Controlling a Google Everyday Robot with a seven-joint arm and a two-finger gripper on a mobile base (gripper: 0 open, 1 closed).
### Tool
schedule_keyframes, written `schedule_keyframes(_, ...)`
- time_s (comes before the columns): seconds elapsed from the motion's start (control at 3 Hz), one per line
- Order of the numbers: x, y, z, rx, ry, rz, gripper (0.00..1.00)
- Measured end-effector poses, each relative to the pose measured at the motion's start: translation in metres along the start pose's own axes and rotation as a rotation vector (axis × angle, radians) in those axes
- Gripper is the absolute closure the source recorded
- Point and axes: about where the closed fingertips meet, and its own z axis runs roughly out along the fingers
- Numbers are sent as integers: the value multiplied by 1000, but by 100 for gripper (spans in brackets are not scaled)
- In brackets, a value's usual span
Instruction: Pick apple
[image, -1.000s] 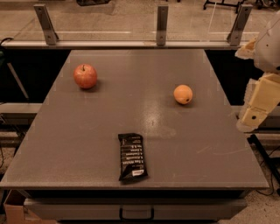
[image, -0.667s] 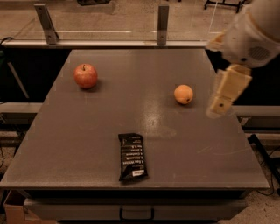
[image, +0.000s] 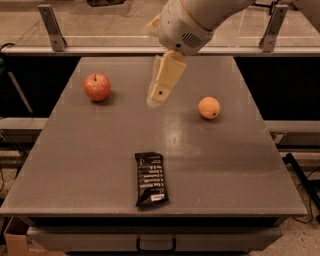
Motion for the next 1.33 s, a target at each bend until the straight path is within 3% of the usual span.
schedule_keyframes(0.33, 0, 0, 0, 0, 0, 0, 0)
schedule_keyframes(0.67, 1, -10, 17, 23, -49, 54, 0)
schedule_keyframes(1.33, -25, -68, 131, 49, -328, 234, 0)
